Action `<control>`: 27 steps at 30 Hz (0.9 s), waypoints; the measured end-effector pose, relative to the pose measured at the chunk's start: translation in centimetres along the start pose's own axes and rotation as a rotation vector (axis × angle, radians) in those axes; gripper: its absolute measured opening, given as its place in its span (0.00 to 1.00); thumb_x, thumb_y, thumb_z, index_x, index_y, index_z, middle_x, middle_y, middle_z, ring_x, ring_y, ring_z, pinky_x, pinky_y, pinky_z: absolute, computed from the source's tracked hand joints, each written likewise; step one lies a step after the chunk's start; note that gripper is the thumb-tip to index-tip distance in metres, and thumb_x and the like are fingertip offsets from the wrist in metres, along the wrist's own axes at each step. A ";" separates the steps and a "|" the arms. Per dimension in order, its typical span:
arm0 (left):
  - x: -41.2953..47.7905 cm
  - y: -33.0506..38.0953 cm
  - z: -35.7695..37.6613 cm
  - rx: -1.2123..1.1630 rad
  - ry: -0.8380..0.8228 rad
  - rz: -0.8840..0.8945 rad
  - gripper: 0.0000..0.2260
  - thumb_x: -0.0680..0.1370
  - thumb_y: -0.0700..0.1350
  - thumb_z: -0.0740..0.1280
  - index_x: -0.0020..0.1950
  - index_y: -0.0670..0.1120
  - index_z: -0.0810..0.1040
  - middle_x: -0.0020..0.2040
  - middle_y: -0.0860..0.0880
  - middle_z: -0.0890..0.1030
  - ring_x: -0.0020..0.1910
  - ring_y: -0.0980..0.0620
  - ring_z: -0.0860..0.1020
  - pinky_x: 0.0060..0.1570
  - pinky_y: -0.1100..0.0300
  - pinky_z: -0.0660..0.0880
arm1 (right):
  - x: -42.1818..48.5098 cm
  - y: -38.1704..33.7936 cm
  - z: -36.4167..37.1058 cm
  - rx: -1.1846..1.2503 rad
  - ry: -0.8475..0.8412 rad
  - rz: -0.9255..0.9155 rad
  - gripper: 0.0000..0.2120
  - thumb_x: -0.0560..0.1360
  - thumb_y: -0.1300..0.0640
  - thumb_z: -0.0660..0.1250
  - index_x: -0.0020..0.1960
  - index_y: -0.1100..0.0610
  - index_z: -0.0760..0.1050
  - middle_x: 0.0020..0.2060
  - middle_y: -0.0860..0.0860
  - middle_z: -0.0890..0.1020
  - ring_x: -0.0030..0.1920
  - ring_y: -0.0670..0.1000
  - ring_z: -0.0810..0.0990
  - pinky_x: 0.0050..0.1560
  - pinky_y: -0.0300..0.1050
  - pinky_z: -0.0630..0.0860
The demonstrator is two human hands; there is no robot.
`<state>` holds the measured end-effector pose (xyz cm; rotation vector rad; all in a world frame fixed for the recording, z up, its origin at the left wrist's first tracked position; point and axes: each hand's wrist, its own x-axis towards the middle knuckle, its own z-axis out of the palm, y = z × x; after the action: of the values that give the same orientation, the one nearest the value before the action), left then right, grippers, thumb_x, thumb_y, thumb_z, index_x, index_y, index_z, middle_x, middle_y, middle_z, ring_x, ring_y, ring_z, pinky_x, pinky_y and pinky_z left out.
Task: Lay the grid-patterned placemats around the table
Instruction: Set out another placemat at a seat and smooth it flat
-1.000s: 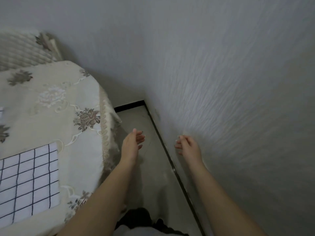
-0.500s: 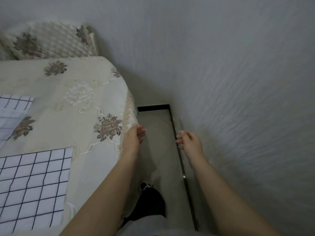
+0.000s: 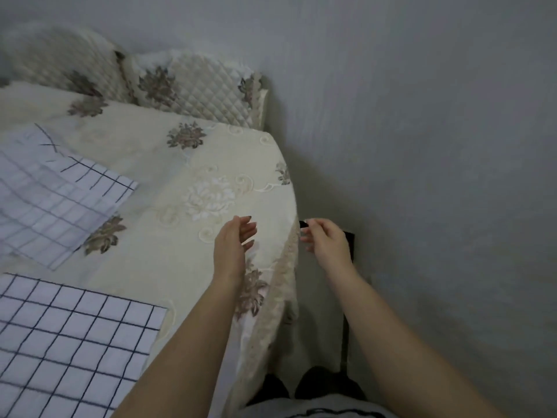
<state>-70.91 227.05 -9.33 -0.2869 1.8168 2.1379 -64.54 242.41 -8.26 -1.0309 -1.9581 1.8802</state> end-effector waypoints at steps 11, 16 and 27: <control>4.3 2.6 -9.7 -0.173 0.537 0.063 0.14 0.82 0.50 0.56 0.50 0.47 0.80 0.49 0.46 0.83 0.52 0.48 0.80 0.57 0.49 0.76 | 6.1 -3.2 14.9 -0.141 -0.523 -0.035 0.08 0.80 0.55 0.60 0.52 0.56 0.76 0.44 0.51 0.81 0.44 0.51 0.81 0.47 0.47 0.78; 6.3 2.5 -10.1 -0.290 0.790 0.072 0.13 0.81 0.50 0.57 0.49 0.47 0.80 0.49 0.46 0.83 0.54 0.47 0.80 0.56 0.51 0.75 | 9.9 -4.5 20.7 -0.212 -0.755 -0.041 0.06 0.79 0.56 0.61 0.48 0.54 0.76 0.42 0.52 0.81 0.41 0.52 0.81 0.42 0.45 0.76; 9.8 4.5 -5.6 -0.452 1.171 0.113 0.13 0.82 0.49 0.57 0.51 0.46 0.80 0.52 0.44 0.83 0.54 0.48 0.80 0.59 0.48 0.75 | 17.0 -8.6 25.9 -0.348 -1.120 -0.100 0.07 0.79 0.58 0.61 0.52 0.58 0.77 0.42 0.51 0.81 0.40 0.51 0.81 0.42 0.45 0.77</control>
<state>-81.94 222.05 -9.62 -1.8975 1.7319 2.6751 -95.46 233.53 -8.87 0.2262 -2.8724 2.3445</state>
